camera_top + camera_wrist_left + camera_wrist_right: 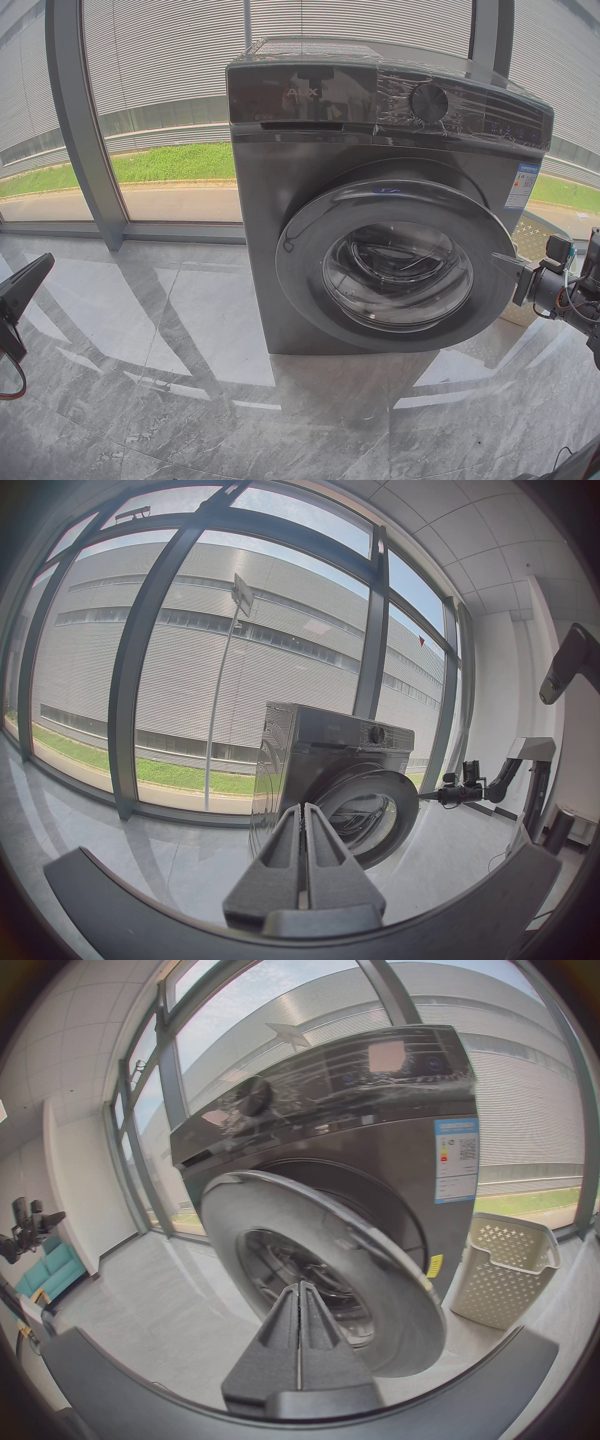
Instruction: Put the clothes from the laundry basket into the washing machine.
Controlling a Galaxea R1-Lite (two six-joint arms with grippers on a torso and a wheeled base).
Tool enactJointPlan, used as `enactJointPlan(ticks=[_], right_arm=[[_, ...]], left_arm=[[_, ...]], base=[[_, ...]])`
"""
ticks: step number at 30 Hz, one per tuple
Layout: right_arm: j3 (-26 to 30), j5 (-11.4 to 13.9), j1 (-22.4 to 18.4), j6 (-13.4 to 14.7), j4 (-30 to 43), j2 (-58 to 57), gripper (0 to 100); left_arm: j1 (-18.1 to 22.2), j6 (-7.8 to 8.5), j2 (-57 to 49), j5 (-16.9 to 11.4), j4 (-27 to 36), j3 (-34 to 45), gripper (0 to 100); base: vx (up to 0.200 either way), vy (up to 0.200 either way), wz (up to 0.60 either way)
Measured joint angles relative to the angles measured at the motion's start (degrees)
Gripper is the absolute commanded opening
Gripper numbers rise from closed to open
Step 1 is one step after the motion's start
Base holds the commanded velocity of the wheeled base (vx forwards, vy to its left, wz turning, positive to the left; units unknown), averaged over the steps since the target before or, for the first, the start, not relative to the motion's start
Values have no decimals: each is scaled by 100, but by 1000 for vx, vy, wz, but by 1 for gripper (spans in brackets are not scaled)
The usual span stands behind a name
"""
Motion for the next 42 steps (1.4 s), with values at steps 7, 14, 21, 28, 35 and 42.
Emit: enactJointPlan(ticks=[7, 14, 21, 28, 35, 42], right_arm=[[-339, -101, -191, -9, -2, 427, 0], [-1050, -308, -290, 6, 6, 1003, 0], [-1996, -802, -499, 132, -6, 1646, 0], [-2363, -858, -628, 205, 35, 2015, 0], [-2359, -864, -645, 176, 2, 2048, 0], [-1820, -423, -510, 150, -57, 1392, 0]], left_arm=[[0, 0, 13, -9, -2, 38, 0], [0, 4, 4, -15, -6, 35, 0], [0, 11, -77, -15, -9, 27, 0], [0, 15, -193, -15, -2, 39, 0], [0, 24, -234, -13, -4, 41, 0], [0, 22, -261, -15, -6, 68, 0]], base=[[0, 0, 0], [0, 0, 0], [0, 0, 0], [0, 0, 0], [0, 0, 0], [0, 0, 0]])
